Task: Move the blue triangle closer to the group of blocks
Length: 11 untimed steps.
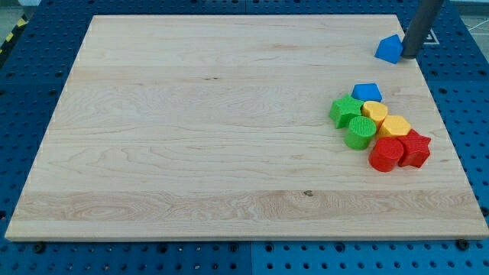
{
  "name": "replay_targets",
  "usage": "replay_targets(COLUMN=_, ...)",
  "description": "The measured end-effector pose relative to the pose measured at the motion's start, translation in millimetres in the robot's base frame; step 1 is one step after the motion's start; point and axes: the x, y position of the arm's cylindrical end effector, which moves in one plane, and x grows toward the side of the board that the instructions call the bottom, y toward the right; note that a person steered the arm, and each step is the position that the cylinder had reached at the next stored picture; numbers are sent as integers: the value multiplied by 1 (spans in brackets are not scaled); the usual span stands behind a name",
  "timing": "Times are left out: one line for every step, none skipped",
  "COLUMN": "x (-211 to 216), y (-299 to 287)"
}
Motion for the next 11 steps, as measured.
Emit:
replay_targets(x=14, y=-1)
replay_targets(x=-8, y=27)
replay_targets(x=-63, y=54)
replay_targets(x=-97, y=51)
replay_targets(x=-97, y=7)
replay_targets(x=-90, y=-15)
replay_targets(x=-72, y=-16)
replay_targets(x=-42, y=-16)
replay_targets(x=-9, y=-16)
replay_targets(x=18, y=-16)
replay_targets(x=47, y=-17)
